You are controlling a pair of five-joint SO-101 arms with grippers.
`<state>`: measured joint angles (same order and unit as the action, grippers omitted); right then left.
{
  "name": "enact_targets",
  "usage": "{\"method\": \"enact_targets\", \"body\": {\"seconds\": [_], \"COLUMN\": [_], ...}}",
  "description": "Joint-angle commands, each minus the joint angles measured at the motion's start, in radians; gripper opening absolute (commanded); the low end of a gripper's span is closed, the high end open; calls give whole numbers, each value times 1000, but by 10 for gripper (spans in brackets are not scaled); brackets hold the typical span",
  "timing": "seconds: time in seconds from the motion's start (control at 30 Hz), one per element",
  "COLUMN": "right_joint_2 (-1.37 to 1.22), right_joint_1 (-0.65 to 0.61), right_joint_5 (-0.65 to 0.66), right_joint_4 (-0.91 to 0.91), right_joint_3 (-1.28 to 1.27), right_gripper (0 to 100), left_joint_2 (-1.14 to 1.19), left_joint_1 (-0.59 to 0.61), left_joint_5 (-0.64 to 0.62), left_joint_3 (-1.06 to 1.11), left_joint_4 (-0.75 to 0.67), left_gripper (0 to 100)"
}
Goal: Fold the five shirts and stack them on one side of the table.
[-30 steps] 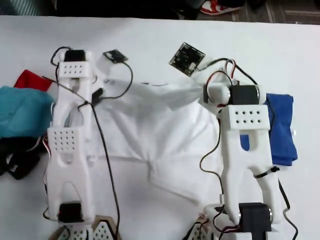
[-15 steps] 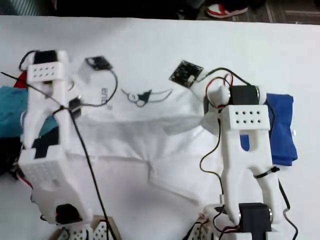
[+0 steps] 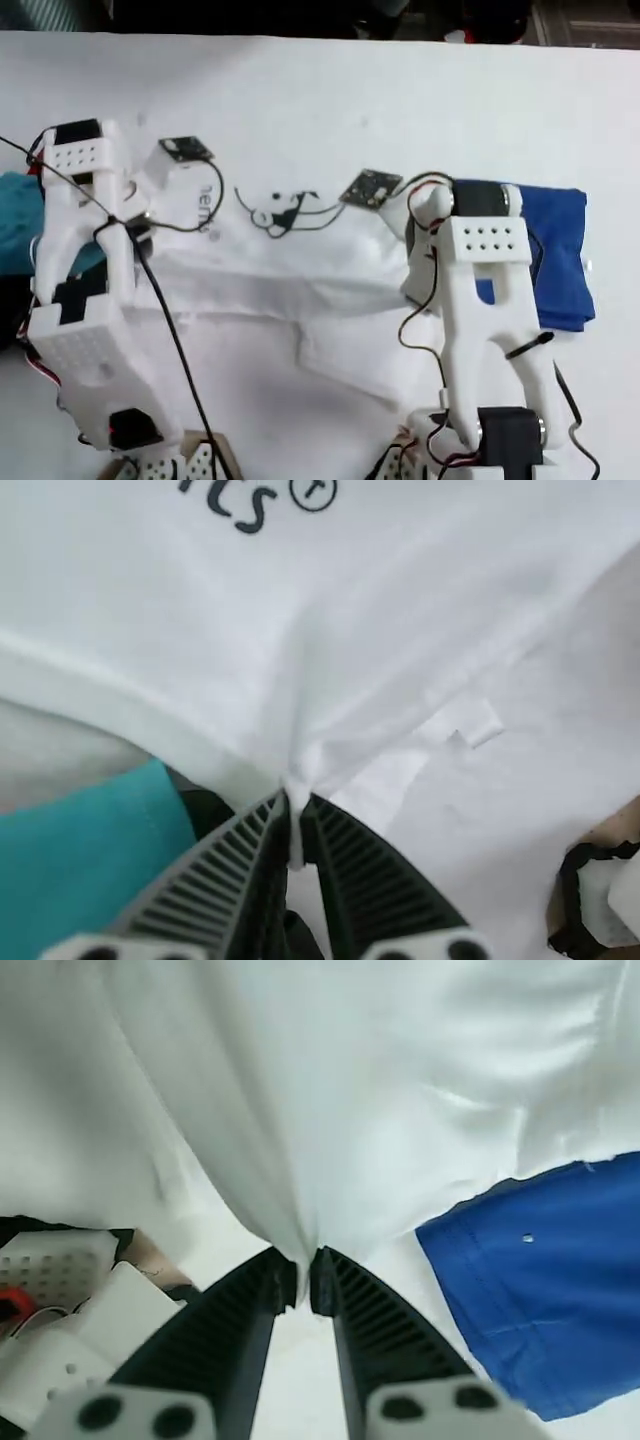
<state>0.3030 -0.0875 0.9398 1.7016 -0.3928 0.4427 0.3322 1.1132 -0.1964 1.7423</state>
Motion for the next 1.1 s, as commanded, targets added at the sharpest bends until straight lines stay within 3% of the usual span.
{"method": "enact_targets", "body": {"seconds": [0.0, 0.53, 0.63, 0.73, 0.83, 0.97, 1.07], "right_joint_2": [47, 45, 47, 47, 47, 44, 27], "right_joint_1": [2, 2, 4, 4, -25, -77, -105], "right_joint_5": [9, 100, 98, 63, 40, 35, -31], "right_joint_4": [10, 7, 13, 16, 18, 16, -30], "right_joint_3": [-34, -241, -239, -204, -146, -52, 54], "right_gripper": [19, 32, 151, 310, 393, 369, 297], "left_joint_2": [-61, -73, -97, -176, -274, -392, -437], "left_joint_1": [10, 12, 24, 31, 31, 44, 47], "left_joint_5": [6, 2, -28, -43, -43, -61, -206], "left_joint_3": [11, 64, 63, 63, 64, 64, 64], "left_joint_4": [-8, 0, 2, 3, 28, 21, -44], "left_gripper": [22, 55, 139, 158, 160, 184, 168]}}
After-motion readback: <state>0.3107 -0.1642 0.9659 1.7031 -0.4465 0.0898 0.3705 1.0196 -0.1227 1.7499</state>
